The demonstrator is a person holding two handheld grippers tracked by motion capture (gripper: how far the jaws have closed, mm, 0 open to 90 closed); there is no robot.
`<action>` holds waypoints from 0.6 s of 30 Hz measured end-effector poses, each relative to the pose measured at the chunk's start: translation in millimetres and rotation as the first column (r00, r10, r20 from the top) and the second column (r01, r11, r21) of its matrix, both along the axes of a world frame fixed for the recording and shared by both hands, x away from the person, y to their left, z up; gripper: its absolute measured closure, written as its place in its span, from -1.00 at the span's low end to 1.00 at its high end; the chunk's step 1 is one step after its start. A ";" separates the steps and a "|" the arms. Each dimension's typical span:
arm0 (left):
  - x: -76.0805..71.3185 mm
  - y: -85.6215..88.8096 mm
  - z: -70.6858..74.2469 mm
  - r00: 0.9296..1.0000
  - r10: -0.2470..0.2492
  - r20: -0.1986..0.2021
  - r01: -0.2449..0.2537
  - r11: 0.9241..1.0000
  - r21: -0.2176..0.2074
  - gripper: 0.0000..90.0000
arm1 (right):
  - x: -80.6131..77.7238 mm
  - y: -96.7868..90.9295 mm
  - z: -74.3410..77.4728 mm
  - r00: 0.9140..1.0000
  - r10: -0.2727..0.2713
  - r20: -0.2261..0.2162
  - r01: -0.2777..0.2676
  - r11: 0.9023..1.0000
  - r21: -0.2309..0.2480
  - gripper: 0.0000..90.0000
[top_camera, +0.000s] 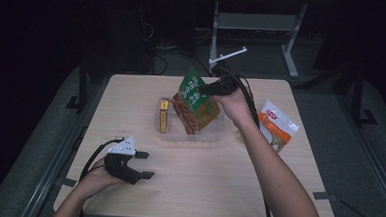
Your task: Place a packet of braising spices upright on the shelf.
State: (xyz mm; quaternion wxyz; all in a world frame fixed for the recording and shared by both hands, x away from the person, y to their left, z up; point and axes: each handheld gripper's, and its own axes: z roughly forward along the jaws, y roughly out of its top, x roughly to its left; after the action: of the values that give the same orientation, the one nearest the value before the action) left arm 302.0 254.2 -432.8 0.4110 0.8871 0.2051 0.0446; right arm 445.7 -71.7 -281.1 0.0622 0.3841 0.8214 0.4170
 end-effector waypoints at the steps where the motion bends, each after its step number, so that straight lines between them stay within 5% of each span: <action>1: 0.0 0.0 -0.1 1.000 0.000 0.000 0.000 1.000 0.000 -0.45 | 0.6 1.1 0.7 1.000 -0.001 -0.001 0.001 1.000 -0.002 1.00; 18: -0.4 -1.9 -0.9 1.000 -0.009 -0.004 0.009 1.000 0.003 -0.45 | 14.0 20.0 6.0 1.000 0.005 -0.006 -0.005 0.999 -0.044 0.99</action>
State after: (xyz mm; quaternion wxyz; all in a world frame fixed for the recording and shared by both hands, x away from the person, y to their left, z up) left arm 301.6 252.4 -433.6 0.4092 0.8889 0.2018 0.0410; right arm 459.7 -51.7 -275.1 0.0672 0.3820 0.8314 0.3980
